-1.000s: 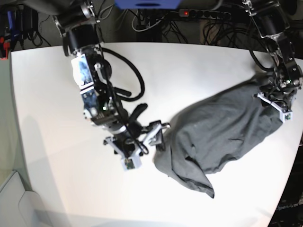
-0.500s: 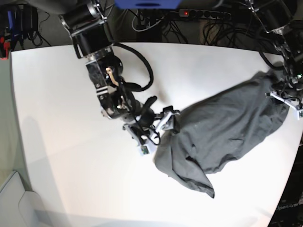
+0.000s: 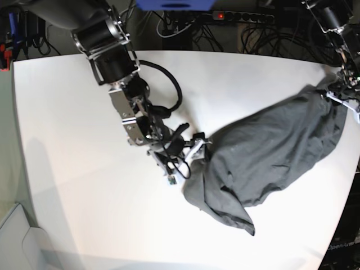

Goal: Layout the t-shirt on the table in an organized manner, then fold the t-shirt properly
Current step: 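Lay the held fabric over the shirt with the right gripper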

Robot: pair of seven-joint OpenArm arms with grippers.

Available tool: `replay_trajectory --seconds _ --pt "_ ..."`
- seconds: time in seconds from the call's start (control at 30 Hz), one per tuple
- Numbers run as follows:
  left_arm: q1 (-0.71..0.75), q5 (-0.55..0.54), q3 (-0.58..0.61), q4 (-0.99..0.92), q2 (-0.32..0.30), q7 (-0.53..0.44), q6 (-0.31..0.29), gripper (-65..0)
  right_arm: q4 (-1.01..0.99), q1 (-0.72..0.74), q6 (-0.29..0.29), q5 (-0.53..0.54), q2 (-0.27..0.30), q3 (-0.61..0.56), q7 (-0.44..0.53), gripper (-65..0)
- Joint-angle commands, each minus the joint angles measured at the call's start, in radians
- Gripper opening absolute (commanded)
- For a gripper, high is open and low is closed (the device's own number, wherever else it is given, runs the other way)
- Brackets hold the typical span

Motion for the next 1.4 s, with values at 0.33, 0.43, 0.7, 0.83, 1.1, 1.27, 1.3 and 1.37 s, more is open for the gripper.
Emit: replay_trajectory --seconds 0.33,0.43,0.7,0.83,1.1,1.27,1.3,1.37 --pt "-0.011 -0.002 -0.002 -0.025 -0.017 -0.018 0.003 -31.6 0.015 0.023 0.127 0.008 -0.070 0.002 0.020 -22.0" --pt "-0.011 -0.002 -0.002 -0.023 -0.015 -0.018 0.003 -31.6 0.015 0.021 0.127 0.008 -0.077 0.002 0.026 -22.6" --pt "-0.011 -0.002 -0.002 -0.022 -0.015 -0.018 0.003 -31.6 0.013 0.011 0.127 0.008 -0.077 0.000 0.026 -53.9" --pt "-0.011 -0.002 -0.002 -0.022 -0.015 -0.018 0.003 -31.6 0.021 0.009 0.125 0.008 -0.077 -0.001 0.020 -65.0" --pt "-0.011 -0.002 -0.002 -0.020 -0.015 -0.018 0.003 -31.6 0.423 -0.121 0.120 0.003 -0.067 -0.007 -0.010 -65.0" --pt "-0.011 -0.002 -0.002 -0.018 -0.015 -0.018 0.003 -31.6 0.708 -0.135 0.120 0.003 -0.070 -0.086 -0.207 -65.0" --pt "-0.011 -0.002 -0.002 -0.018 -0.015 -0.018 0.003 -31.6 0.755 -0.135 0.120 0.003 -0.070 -0.113 -0.225 -65.0" --pt "-0.011 -0.004 -0.002 -0.018 -0.015 -0.018 0.003 -31.6 0.830 -0.124 0.120 0.003 -0.077 -0.172 -0.254 -65.0"
